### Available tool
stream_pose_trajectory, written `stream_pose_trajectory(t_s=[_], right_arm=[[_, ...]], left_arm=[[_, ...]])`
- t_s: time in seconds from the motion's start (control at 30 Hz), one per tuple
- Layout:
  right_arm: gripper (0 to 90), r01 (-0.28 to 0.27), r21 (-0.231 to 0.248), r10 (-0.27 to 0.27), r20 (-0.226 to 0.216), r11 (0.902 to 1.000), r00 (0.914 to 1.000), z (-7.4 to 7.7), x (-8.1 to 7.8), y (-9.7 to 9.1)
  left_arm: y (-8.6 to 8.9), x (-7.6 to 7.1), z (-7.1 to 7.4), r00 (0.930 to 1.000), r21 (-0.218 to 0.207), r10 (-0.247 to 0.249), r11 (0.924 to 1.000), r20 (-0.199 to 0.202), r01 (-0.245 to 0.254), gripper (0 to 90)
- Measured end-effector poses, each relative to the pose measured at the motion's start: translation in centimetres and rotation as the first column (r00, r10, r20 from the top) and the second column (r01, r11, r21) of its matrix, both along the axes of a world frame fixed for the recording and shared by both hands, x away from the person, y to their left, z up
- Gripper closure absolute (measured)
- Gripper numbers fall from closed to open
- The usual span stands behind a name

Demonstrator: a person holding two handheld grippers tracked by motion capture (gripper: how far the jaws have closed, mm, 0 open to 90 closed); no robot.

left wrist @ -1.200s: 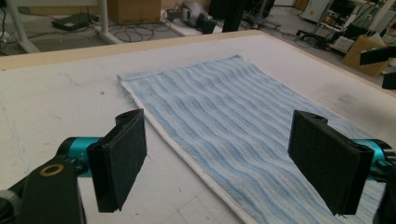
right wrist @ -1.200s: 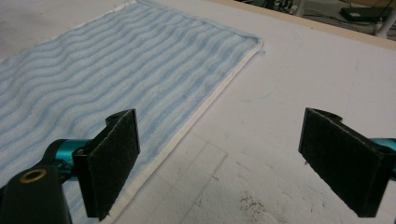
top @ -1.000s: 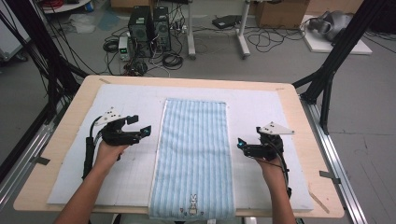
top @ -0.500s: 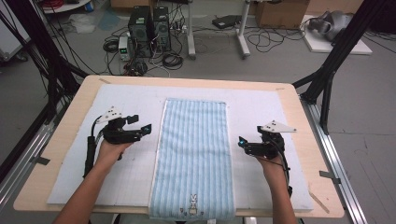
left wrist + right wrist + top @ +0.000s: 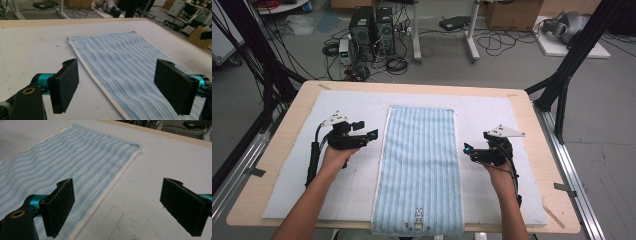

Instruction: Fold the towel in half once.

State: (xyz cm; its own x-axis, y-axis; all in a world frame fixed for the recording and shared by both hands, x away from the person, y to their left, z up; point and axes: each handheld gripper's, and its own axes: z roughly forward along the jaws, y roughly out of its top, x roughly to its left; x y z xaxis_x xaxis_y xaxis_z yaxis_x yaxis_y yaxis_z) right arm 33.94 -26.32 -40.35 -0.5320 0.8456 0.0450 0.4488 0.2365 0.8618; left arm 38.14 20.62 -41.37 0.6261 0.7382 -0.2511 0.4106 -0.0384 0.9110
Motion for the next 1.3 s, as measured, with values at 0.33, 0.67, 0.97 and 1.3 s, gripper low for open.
stream_pose_trajectory(t_s=[0.33, 0.67, 0.97, 1.3], right_arm=[[11.8, 0.026, 0.003, -0.026, -0.022, 0.9997, 0.9994, 0.0, 0.5, 0.1], [11.8, 0.006, -0.012, -0.006, -0.036, 0.9999, 0.9993, -0.1, 0.8, 0.7], [11.9, 0.002, -0.034, -0.004, -0.050, 0.9994, 0.9987, -0.2, 1.3, 1.6], [14.2, 0.019, -0.053, -0.022, -0.058, 0.9984, 0.9981, -0.2, 2.4, 3.0]], left_arm=[[-2.6, 3.1, -0.9, 0.9948, 0.103, 0.053, 0.9937, -0.087, -0.044, 26.9], [-4.1, 4.7, -2.3, 0.9835, 0.166, 0.115, 0.9819, -0.140, -0.091, 34.8], [-5.9, 4.6, -3.8, 0.9800, 0.300, 0.143, 0.9489, -0.138, -0.097, 46.7], [-6.2, 4.2, -3.8, 0.9886, 0.339, 0.117, 0.9375, -0.095, -0.078, 76.7]])
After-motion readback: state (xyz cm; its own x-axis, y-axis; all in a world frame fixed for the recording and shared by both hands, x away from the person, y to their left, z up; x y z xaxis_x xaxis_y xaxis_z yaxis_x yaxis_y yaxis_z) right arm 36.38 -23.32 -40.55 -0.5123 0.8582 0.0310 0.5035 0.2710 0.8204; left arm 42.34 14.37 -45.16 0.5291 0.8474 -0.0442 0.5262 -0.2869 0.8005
